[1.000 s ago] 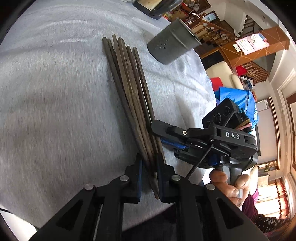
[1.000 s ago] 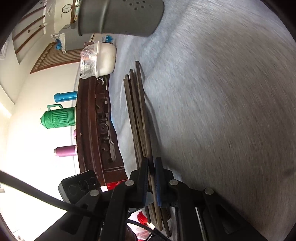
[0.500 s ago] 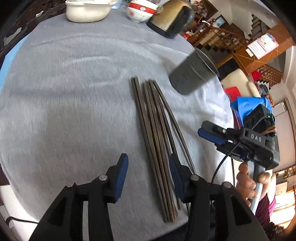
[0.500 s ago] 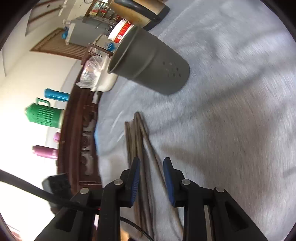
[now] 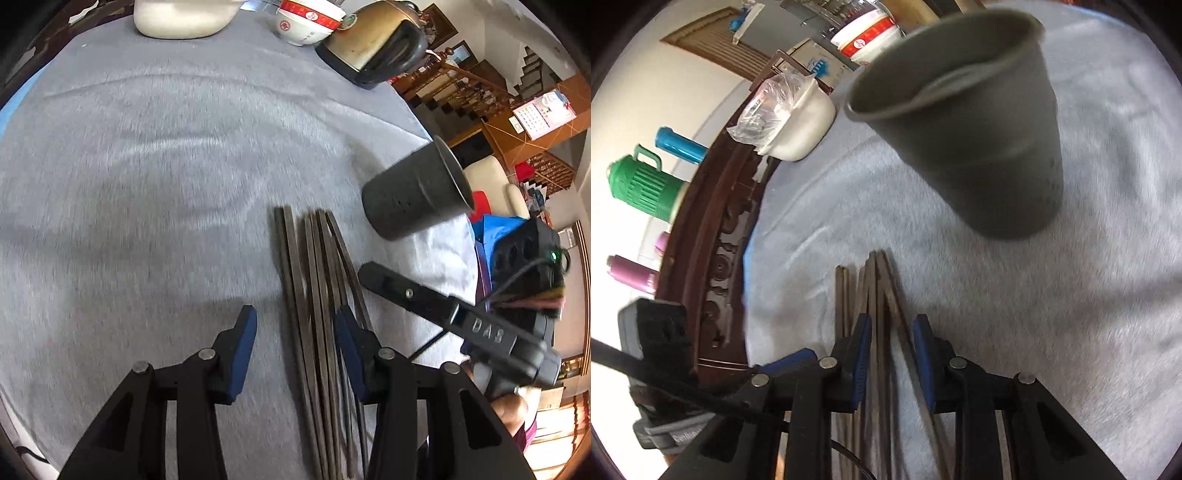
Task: Organize utensils
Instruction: 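Pinch one chopstick with the left tool while the right tool pinches another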
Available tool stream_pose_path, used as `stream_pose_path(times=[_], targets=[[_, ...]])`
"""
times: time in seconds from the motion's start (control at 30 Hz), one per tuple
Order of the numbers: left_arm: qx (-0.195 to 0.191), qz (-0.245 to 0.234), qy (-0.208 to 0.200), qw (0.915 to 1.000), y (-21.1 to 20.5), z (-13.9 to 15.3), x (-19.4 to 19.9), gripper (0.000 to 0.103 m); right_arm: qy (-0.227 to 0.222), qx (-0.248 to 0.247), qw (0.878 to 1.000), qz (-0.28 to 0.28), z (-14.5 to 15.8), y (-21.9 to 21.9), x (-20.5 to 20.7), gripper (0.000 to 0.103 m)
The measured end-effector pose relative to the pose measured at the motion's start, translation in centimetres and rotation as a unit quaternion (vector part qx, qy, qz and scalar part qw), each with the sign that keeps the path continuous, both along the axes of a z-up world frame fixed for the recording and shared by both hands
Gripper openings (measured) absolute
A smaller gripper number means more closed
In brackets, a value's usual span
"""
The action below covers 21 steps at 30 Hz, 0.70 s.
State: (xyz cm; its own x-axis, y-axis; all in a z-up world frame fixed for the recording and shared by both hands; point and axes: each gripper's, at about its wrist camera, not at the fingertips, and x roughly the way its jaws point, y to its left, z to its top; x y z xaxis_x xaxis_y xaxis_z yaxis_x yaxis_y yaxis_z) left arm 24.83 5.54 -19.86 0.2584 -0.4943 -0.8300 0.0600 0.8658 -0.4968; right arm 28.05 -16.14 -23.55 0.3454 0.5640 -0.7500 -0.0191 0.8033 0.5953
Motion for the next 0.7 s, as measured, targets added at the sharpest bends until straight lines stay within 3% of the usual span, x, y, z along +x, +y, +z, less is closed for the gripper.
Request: stream_pose_path(times=[0.13,0.27,0.4,0.53,0.7], targets=[[0.009,-0.002,-0.003,1.0000,-0.5,0.2,1.6,0.037,0.004,-0.030,1.000,-0.009,-0.2,-0.8,0.1,0.021],[0.020,-0.001,0.007,0.9998,-0.6,-0.3,2.7,0.022,0.009,0.009,1.000,-0.008,-0.1,-1.4,0.4,0.023],[0.023,-0.001,0.011,0.9997,-0.7,-0.8,3.7,0.012,0.002,-0.004,1.000,-0.005,0.8,-0.9,0.7,0.025],[0.019,0.000,0.008,0.9998,-0.8,-0.8,4.4,0.012,0.015,-0.039,0.999,0.009,0.0,0.1,1.6,0.024],[0.019,-0.009,0.005,0.9998,0.0,-0.7,4.5,0.010,0.010,-0.059,0.998,0.016,-0.1,0.5,2.0,0.014]])
